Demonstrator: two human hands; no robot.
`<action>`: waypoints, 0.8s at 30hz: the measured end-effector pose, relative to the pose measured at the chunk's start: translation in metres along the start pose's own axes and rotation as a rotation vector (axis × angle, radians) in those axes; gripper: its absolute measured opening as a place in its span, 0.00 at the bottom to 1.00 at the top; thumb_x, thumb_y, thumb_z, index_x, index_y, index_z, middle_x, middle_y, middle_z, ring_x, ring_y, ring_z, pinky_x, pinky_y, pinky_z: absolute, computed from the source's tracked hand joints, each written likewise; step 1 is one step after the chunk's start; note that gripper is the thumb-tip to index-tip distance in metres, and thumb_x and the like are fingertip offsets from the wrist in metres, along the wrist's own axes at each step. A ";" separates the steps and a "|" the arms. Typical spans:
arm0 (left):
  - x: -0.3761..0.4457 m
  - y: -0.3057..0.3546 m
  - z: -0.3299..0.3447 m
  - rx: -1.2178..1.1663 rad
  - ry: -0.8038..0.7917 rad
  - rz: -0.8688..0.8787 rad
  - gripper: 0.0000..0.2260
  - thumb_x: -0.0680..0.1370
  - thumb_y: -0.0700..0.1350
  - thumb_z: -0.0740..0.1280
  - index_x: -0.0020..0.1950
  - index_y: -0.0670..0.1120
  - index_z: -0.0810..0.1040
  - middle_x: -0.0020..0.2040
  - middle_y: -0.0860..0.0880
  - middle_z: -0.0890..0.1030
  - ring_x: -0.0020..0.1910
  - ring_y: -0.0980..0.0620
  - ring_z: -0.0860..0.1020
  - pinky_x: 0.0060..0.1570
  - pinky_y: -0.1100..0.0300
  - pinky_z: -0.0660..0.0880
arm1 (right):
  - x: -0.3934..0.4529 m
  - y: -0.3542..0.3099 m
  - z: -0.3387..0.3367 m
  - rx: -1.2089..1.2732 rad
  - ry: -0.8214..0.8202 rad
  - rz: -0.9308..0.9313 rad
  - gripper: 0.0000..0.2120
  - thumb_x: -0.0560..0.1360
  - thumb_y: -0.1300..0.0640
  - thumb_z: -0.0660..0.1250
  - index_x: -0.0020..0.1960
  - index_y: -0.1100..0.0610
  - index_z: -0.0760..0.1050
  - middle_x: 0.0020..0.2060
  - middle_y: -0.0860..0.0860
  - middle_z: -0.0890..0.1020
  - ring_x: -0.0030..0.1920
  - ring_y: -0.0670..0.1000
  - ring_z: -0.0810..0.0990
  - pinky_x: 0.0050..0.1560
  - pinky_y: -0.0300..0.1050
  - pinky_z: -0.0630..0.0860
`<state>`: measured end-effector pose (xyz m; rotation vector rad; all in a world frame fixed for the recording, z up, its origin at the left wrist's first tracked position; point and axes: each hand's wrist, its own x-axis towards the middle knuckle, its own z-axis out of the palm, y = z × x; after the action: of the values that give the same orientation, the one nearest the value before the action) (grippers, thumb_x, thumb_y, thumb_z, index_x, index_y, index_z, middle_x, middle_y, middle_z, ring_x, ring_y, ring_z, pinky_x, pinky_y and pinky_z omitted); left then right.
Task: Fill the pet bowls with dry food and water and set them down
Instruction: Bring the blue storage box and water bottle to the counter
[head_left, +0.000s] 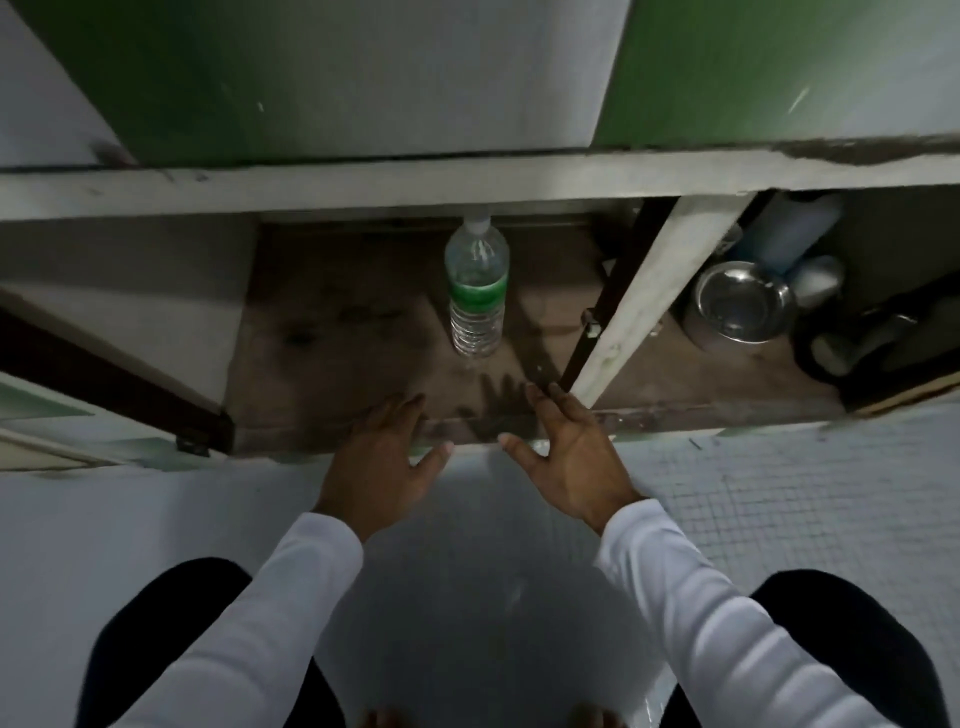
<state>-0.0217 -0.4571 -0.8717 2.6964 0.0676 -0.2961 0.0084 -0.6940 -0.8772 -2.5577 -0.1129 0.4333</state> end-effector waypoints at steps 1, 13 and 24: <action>0.005 -0.001 0.002 -0.008 0.009 -0.018 0.37 0.75 0.70 0.59 0.78 0.50 0.70 0.76 0.45 0.72 0.73 0.42 0.71 0.72 0.47 0.70 | 0.006 0.000 0.003 0.011 0.010 -0.004 0.38 0.77 0.34 0.64 0.81 0.46 0.58 0.80 0.56 0.61 0.79 0.58 0.59 0.78 0.51 0.59; 0.073 0.002 -0.017 -0.169 0.075 -0.034 0.42 0.76 0.66 0.69 0.84 0.54 0.54 0.83 0.47 0.60 0.79 0.41 0.63 0.75 0.50 0.63 | 0.082 -0.033 -0.017 0.194 0.129 -0.061 0.47 0.74 0.33 0.69 0.82 0.50 0.51 0.78 0.53 0.64 0.77 0.55 0.64 0.77 0.50 0.63; 0.157 0.009 0.012 -0.625 0.205 0.005 0.51 0.69 0.53 0.82 0.84 0.52 0.54 0.75 0.53 0.70 0.70 0.54 0.73 0.60 0.69 0.70 | 0.156 -0.049 -0.023 0.438 0.285 -0.151 0.38 0.66 0.39 0.79 0.70 0.48 0.70 0.63 0.47 0.80 0.61 0.45 0.78 0.57 0.37 0.72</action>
<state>0.1298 -0.4699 -0.9128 2.0935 0.1809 0.0120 0.1634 -0.6380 -0.8768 -2.1328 -0.0933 0.0252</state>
